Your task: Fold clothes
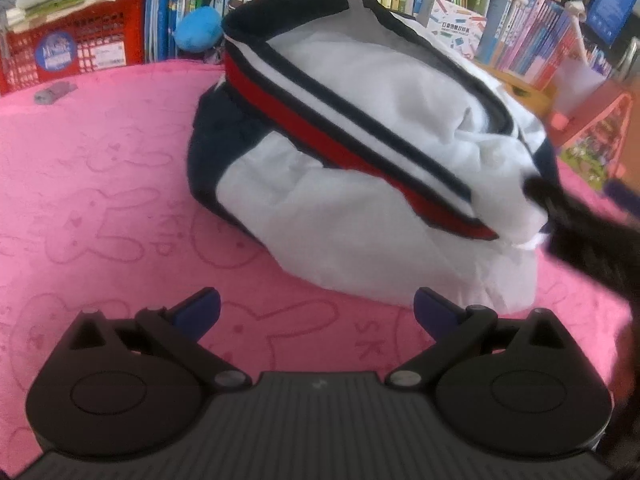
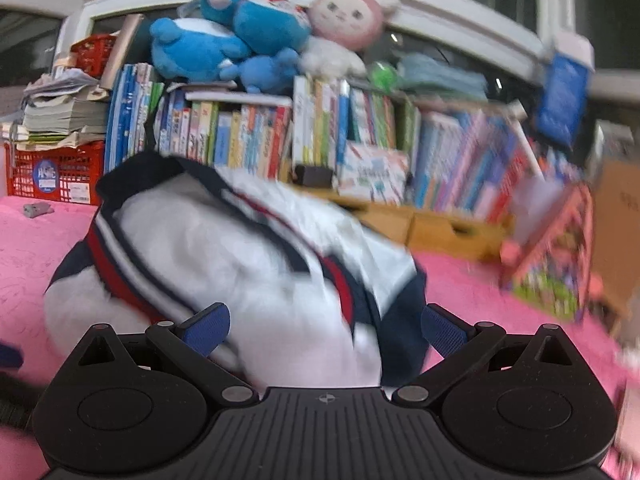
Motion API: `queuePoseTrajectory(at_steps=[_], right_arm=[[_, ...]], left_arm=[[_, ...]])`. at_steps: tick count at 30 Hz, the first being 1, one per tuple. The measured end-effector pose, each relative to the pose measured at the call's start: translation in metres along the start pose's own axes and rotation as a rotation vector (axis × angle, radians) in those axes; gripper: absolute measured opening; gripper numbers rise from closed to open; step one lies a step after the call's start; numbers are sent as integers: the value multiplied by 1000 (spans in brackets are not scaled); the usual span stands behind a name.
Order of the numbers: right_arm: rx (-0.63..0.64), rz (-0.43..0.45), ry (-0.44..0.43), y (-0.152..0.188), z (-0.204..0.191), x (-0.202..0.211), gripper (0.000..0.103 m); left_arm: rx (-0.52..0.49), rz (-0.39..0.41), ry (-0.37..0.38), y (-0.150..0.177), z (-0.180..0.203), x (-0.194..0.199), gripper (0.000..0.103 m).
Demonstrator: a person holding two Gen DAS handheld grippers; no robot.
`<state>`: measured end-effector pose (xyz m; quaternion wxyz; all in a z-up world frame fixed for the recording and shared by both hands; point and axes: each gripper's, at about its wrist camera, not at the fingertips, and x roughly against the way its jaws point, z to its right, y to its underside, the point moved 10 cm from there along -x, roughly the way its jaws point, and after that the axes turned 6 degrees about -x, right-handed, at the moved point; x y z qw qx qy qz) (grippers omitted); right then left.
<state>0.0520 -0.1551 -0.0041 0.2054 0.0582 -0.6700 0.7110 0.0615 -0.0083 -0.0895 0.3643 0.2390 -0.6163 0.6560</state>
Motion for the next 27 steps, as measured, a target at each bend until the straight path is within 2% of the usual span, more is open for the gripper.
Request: queuePoseTrajectory(at_steps=[4, 6, 7, 9, 11, 14, 16, 18, 19, 20, 22, 24, 25, 26, 27], right_arm=[[150, 67, 6, -38, -23, -39, 102], [268, 41, 0, -42, -43, -70, 94], [313, 23, -2, -42, -49, -83, 86], [345, -6, -8, -43, -53, -100, 84], [316, -10, -3, -48, -44, -102, 78], [227, 10, -23, -58, -17, -90, 79], [236, 7, 47, -59, 1, -94, 75], [255, -6, 173, -55, 25, -108, 73], [222, -22, 177, -54, 32, -112, 71], [176, -38, 152, -54, 34, -115, 64], [199, -58, 77, -52, 18, -123, 61], [250, -81, 28, -49, 3, -134, 41], [226, -83, 33, -52, 7, -134, 20], [196, -84, 40, -55, 12, -134, 14], [167, -84, 46, -59, 17, -133, 14]], left_arm=[[21, 20, 19, -7, -6, 4, 103], [30, 44, 35, -14, -10, 7, 103], [34, 60, 42, -20, -13, 10, 103], [39, 92, 42, -31, -19, 14, 103], [35, 126, 6, -46, -27, 16, 103], [46, 156, -32, -67, -34, 12, 103], [58, 167, -45, -79, -36, 6, 103], [71, 177, -57, -91, -39, 0, 103], [78, 182, -64, -97, -40, -4, 103], [78, 188, -61, -100, -39, -6, 103], [79, 192, -75, -103, -37, -14, 103], [87, 192, -116, -107, -41, -26, 103], [91, 194, -137, -110, -45, -31, 103], [94, 196, -158, -113, -49, -36, 103], [97, 199, -183, -117, -54, -41, 103]])
